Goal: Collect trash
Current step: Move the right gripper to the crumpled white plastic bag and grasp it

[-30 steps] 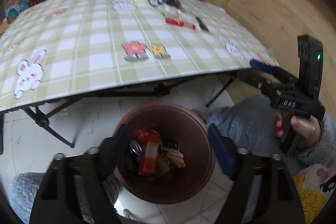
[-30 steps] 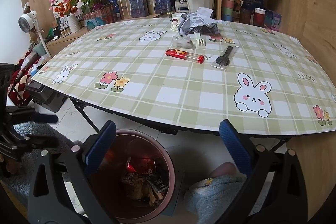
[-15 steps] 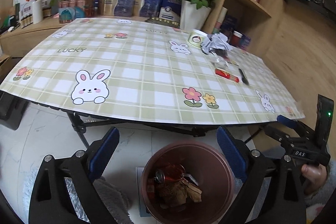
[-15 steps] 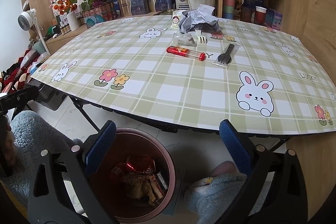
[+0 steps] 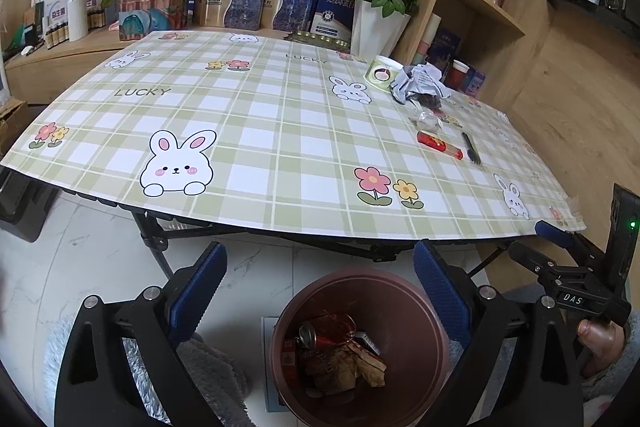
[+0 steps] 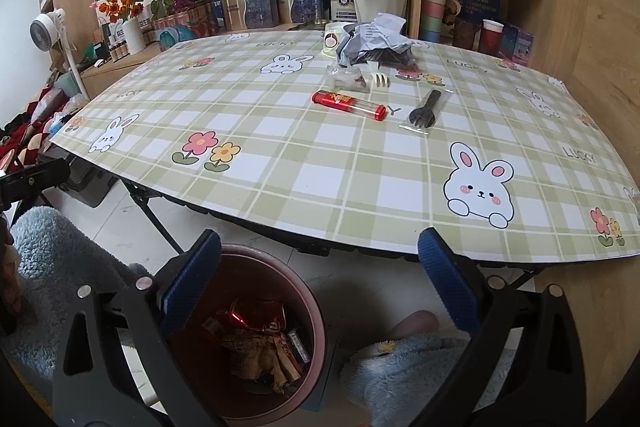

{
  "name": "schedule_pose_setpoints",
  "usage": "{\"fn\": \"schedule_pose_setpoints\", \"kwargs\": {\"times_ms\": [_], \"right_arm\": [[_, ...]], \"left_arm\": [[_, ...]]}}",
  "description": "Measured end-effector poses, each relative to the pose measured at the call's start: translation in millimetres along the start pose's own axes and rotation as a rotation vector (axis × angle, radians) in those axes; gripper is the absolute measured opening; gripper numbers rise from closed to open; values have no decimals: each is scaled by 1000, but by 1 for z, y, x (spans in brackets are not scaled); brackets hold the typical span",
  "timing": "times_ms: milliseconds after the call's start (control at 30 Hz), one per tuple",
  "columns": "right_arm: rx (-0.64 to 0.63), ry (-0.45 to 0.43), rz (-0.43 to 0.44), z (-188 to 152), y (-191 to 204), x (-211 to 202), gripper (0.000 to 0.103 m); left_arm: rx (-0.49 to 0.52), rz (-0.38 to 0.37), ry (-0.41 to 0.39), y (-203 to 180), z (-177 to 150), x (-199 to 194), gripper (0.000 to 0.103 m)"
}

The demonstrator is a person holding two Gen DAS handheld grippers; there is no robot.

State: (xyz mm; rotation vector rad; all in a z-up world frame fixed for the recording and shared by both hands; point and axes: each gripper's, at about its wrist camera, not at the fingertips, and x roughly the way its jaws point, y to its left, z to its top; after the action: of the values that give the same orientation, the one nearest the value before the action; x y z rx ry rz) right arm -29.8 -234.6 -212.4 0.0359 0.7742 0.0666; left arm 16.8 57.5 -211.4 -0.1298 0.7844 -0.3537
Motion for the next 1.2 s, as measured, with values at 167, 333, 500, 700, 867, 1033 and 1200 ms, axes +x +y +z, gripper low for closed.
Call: {"fn": "schedule_pose_setpoints", "kwargs": {"times_ms": [167, 333, 500, 700, 867, 1033, 1200], "right_arm": [[-2, -7, -26, 15, -8, -2, 97], [-93, -7, -108, 56, -27, 7, 97], [-166, -21, -161, 111, -56, 25, 97], [-73, -36, -75, 178, -85, 70, 97], [27, 5, -22, 216, -89, 129, 97], [-91, 100, -80, 239, -81, 192, 97], [-294, 202, -120, 247, -78, 239, 97]], "left_arm": [[-30, -34, 2, 4, 12, 0, 92], [-99, -75, -2, 9, 37, 7, 92], [-109, -94, -37, 7, 69, 24, 92], [-98, -119, -27, 7, 102, 55, 92], [-87, -108, -26, 6, 125, 77, 92], [-104, -104, -23, 9, 142, 92, 92], [-93, -81, -15, 15, 149, 102, 92]]}}
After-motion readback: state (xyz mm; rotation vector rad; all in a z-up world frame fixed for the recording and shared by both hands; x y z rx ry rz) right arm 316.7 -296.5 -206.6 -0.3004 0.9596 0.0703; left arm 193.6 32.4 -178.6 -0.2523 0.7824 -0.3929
